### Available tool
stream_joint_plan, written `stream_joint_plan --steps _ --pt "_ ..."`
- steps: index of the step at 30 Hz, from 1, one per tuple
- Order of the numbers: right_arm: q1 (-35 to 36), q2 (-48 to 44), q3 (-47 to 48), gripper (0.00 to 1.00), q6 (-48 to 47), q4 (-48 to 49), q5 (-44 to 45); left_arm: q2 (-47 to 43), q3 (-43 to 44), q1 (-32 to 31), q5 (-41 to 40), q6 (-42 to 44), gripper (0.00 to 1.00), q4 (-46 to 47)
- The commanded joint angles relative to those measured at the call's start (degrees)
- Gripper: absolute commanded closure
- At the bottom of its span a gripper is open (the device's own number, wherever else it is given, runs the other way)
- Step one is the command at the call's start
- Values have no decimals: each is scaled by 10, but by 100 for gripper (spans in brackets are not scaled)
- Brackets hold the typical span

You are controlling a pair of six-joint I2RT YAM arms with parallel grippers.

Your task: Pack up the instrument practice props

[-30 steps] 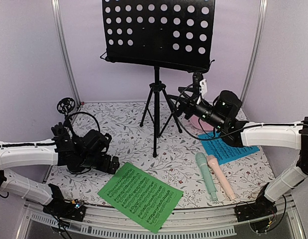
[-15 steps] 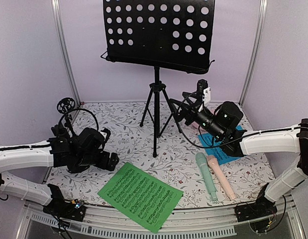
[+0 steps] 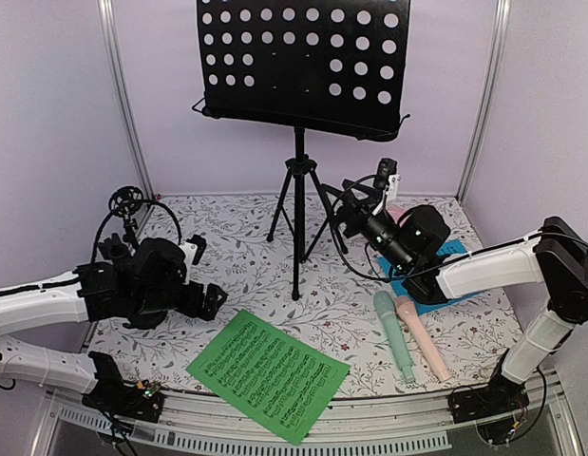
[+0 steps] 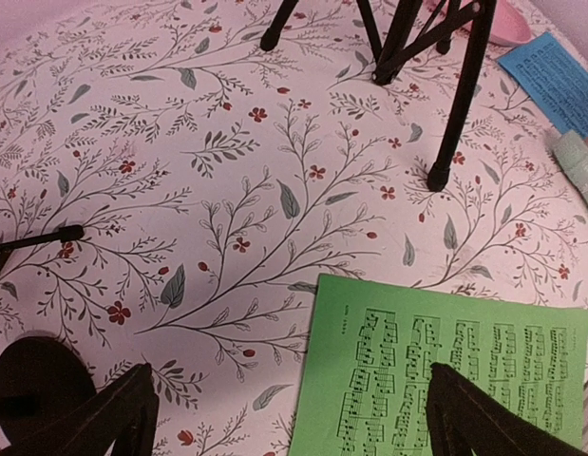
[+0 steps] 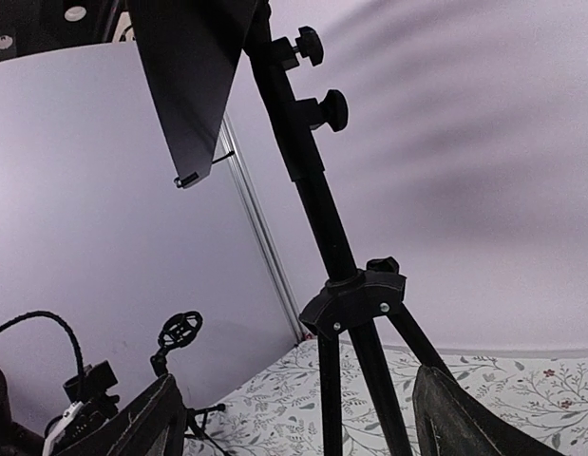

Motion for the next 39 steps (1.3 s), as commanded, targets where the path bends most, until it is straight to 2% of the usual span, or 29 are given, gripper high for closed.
stream_joint_plan --steps 1,6,12,19,26,31,39 --pt "2 -16 22 16 86 8 -48 -33 14 7 17 11 1 25" --pt "1 -44 -11 15 85 -11 -86 -32 52 6 14 31 1 5" --pt "1 -53 -31 15 56 -2 -116 -15 113 7 30 7 1 -47" --pt "1 -98 -69 15 26 -10 -128 -11 127 2 40 -13 1 -38" --pt "2 -149 -98 15 7 -31 -121 32 162 -12 13 -6 1 -35" --pt "2 -168 -92 16 27 -57 -113 47 169 -30 -9 -25 2 -20" --pt "28 -172 -17 16 89 -143 -78 39 131 -45 -44 -80 4 38"
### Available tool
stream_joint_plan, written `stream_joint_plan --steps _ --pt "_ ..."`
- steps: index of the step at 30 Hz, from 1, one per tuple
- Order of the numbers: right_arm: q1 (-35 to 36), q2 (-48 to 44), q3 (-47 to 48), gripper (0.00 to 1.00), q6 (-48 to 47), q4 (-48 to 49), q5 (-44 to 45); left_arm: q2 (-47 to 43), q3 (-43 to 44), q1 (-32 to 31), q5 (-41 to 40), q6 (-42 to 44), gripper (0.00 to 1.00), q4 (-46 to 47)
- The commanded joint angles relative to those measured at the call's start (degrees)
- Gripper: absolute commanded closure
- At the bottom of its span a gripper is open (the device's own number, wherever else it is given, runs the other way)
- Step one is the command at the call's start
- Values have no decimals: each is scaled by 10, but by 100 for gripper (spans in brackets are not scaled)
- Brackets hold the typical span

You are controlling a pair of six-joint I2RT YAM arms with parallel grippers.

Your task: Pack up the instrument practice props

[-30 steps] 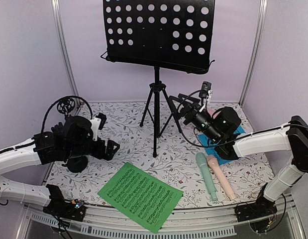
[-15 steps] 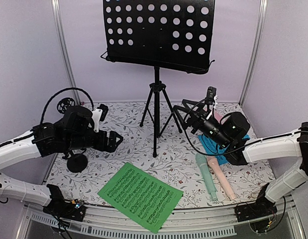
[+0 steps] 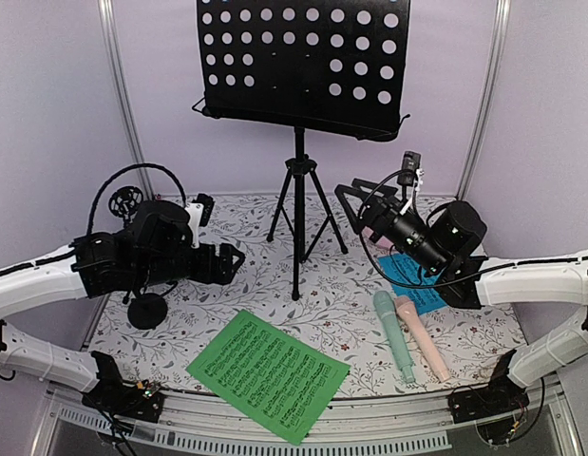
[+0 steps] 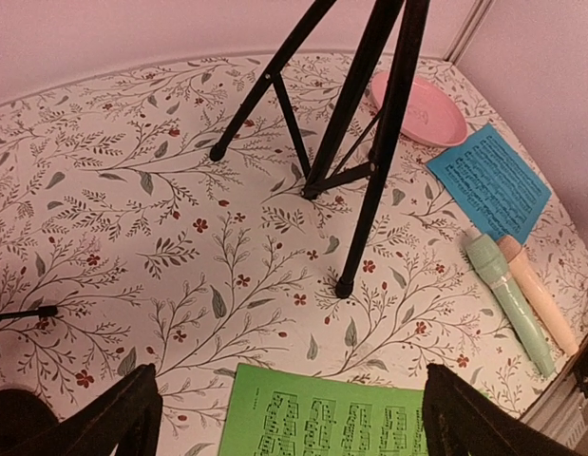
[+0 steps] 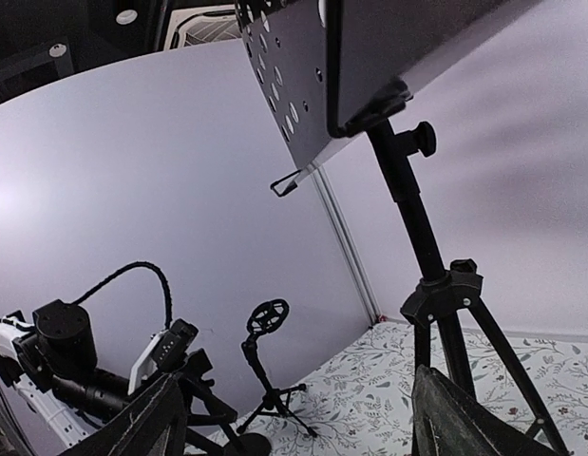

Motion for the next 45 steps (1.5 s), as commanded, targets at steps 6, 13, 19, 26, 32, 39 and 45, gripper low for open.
stream_joint_plan --steps 6,13,19,26,32,39,45 --pt "72 20 121 16 41 -109 41 -25 -82 -32 -62 -39 4 123" --pt "104 66 201 16 51 -143 89 -15 -114 -47 -69 26 5 229" --pt "108 85 214 16 45 -145 101 -10 -125 -47 -56 66 4 260" --pt "108 92 211 15 22 -142 120 -12 -156 -48 -17 116 4 331" --pt "117 76 233 15 17 -188 95 -8 -126 -48 -20 126 4 328" --pt "130 56 209 12 -49 -208 75 -7 -92 -50 2 121 5 310" --pt "129 89 110 10 -294 -95 157 -19 -108 -56 -5 152 5 358"
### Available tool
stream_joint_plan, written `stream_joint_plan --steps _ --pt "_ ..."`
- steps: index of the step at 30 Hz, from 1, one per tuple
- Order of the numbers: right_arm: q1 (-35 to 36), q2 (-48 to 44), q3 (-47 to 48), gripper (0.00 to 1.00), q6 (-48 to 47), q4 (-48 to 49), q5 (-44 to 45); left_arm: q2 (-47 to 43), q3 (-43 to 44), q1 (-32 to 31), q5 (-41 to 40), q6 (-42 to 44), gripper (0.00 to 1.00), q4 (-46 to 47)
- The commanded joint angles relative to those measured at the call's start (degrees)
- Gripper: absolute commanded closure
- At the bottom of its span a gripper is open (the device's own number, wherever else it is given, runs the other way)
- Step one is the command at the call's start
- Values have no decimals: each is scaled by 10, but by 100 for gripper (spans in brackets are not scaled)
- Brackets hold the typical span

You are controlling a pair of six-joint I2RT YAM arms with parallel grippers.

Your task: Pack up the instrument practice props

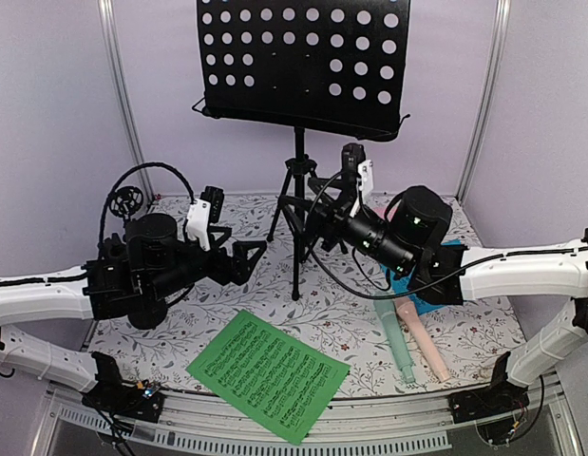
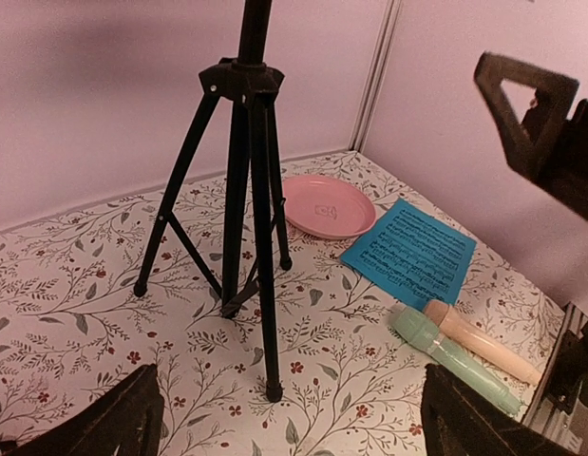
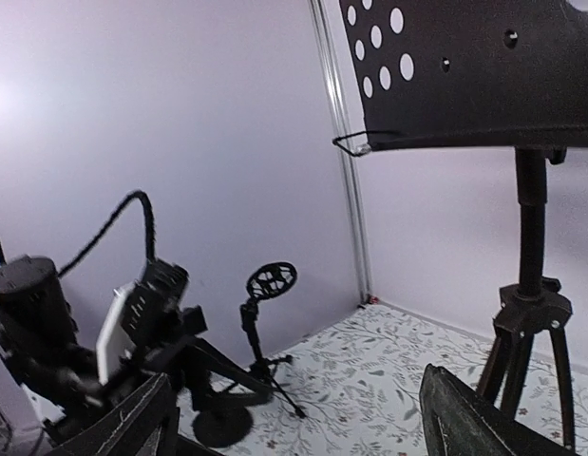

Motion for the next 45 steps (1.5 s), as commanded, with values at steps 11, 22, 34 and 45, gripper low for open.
stream_joint_plan --steps 11,22,34,45 --pt "5 -66 -2 11 -175 -120 -19 -25 44 -16 -27 9 6 -67" --pt "7 -189 59 11 -212 -374 14 75 64 28 10 5 3 29" --pt "48 -80 299 13 -332 -558 143 279 127 96 89 -3 8 184" --pt "50 82 370 15 -594 -440 305 284 83 85 69 -36 13 218"
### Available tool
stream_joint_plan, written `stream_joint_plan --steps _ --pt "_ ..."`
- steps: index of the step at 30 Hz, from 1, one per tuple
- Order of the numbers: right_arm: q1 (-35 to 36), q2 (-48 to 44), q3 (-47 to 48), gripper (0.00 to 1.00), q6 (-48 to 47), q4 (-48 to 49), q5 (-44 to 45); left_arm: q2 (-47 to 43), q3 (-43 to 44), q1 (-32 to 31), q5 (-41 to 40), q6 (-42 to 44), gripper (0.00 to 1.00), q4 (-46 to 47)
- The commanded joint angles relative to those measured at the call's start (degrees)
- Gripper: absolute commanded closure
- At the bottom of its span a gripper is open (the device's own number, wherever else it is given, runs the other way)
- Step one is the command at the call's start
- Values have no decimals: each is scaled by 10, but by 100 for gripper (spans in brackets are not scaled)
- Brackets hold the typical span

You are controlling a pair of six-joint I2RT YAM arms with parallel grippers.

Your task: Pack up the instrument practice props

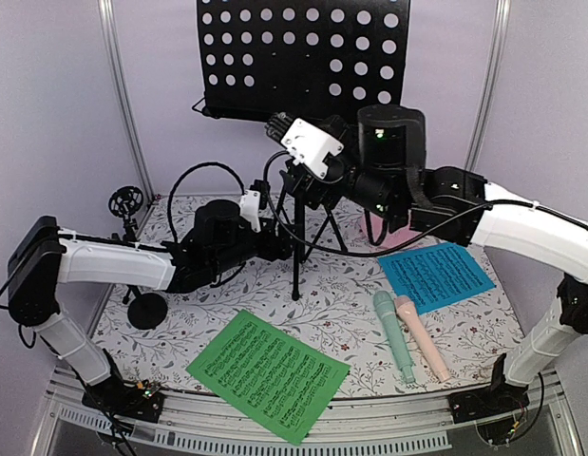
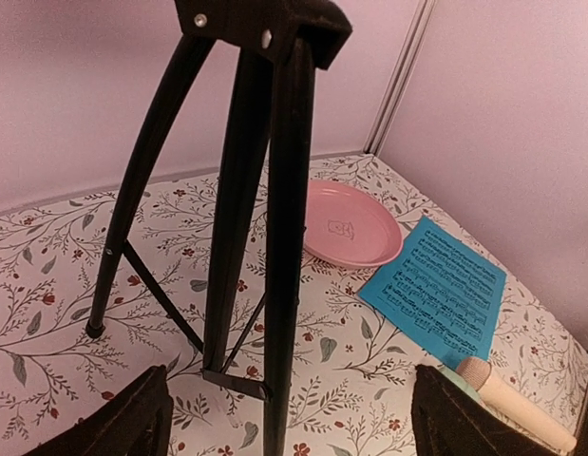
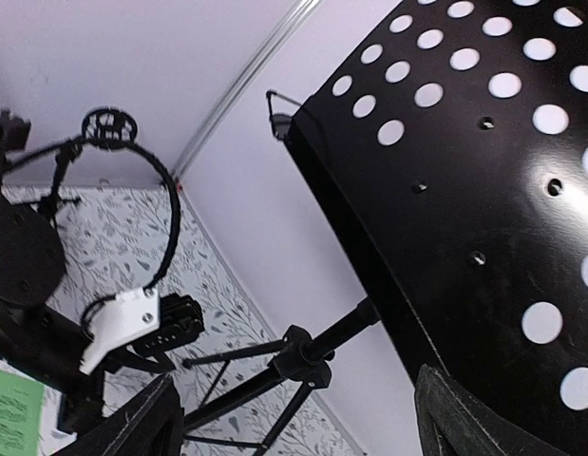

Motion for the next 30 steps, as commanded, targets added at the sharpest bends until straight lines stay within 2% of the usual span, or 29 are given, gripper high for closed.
stream_joint_plan --steps 1,7,12,16,22,30 --pt "-5 49 10 16 -137 77 66 -33 -39 -9 -15 -16 13 23" --pt "-27 115 69 17 -205 132 70 -83 -114 -32 -21 -32 13 21" --pt "-5 106 78 18 -250 93 -32 -98 -164 -39 -15 -52 14 46" --pt "-11 134 95 18 -264 118 -4 -96 -178 -39 2 -53 14 55" --pt "-58 177 144 21 -284 144 13 -105 -183 -42 22 -56 14 51" --pt "-113 190 141 31 -307 152 5 -110 -185 -50 41 -63 15 47"
